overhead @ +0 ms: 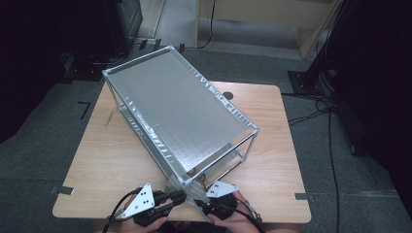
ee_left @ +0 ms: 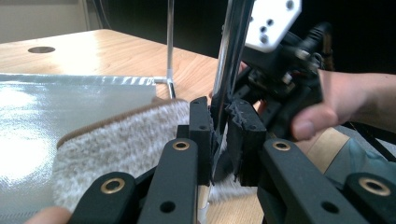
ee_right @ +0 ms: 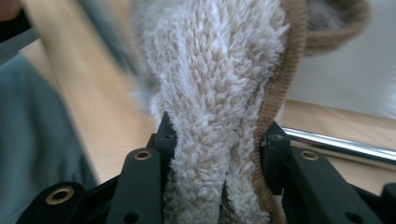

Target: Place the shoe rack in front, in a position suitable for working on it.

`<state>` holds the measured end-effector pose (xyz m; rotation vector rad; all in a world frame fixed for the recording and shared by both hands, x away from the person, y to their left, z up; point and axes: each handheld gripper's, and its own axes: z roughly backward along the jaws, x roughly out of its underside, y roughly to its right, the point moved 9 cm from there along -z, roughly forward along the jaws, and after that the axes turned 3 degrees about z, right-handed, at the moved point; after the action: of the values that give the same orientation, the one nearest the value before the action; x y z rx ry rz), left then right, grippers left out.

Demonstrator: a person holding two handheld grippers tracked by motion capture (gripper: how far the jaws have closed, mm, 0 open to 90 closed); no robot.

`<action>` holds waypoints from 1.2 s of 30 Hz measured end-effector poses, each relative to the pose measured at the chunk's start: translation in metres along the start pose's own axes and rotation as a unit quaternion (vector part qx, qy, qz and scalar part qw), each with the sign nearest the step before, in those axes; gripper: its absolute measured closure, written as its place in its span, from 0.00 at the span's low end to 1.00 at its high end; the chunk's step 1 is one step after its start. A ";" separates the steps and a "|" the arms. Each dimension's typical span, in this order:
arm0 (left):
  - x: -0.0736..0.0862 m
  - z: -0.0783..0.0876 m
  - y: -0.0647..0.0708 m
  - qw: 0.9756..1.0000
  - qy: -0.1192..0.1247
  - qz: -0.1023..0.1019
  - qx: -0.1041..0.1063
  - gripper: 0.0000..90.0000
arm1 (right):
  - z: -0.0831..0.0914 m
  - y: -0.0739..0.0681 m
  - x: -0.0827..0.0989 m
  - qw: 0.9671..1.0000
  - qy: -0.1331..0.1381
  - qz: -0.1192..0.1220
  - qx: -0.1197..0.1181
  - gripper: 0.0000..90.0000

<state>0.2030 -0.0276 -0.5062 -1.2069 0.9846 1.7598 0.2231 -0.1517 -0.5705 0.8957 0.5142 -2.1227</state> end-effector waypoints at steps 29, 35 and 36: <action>0.002 0.003 0.000 1.000 -0.001 -0.006 0.005 0.90 | 0.147 0.202 0.090 0.852 0.053 -0.316 0.414 0.70; 0.003 0.002 0.000 1.000 -0.002 -0.006 0.007 0.90 | 0.110 0.181 0.064 0.898 0.090 -0.287 0.321 0.69; 0.003 0.002 0.001 1.000 -0.002 -0.007 0.007 0.90 | 0.101 0.175 0.059 0.909 0.089 -0.269 0.305 0.69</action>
<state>0.2009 -0.0253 -0.5081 -1.1977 0.9820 1.7409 0.2878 -0.3517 -0.5576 1.4306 0.1811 -2.7971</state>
